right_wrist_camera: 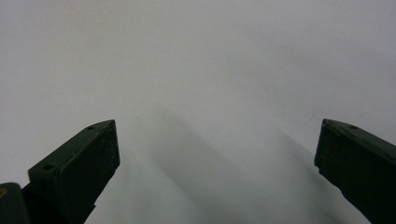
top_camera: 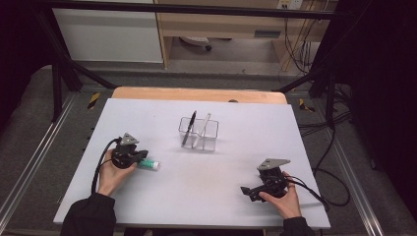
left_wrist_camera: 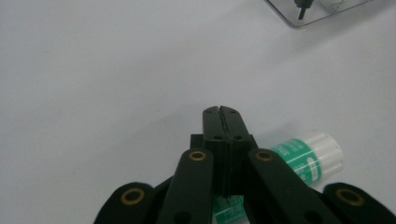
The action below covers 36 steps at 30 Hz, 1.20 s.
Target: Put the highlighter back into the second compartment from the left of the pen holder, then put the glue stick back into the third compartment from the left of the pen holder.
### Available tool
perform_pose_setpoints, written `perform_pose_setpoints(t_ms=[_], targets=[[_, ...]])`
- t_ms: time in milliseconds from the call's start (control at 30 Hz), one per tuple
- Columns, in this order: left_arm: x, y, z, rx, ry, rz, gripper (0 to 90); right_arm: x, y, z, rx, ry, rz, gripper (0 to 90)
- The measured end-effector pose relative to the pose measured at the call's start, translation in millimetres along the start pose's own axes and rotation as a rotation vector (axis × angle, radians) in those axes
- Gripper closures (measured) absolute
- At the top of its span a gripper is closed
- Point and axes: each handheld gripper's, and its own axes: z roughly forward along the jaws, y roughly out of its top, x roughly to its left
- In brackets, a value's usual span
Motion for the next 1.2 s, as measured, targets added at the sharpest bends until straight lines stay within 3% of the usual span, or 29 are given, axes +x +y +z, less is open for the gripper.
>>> perform_pose_setpoints(t_ms=[533,967,1067,1200], targets=[[1.4,-15.7,-16.0,0.011,0.010,-0.003,89.5,0.3,-0.3,-0.3,0.000,0.002,-0.001,0.9],[-1.7,-22.1,-30.8,-0.019,-0.006,0.014,89.5,0.4,-0.4,0.0,0.000,0.000,-0.001,0.9],[0.5,-21.8,-37.9,-0.036,0.003,0.023,89.6,0.5,-0.3,-0.2,-0.002,0.001,0.000,0.9],[11.3,-23.9,-48.0,-0.057,0.026,0.006,89.5,0.7,-0.6,1.1,0.004,0.002,-0.003,0.9]])
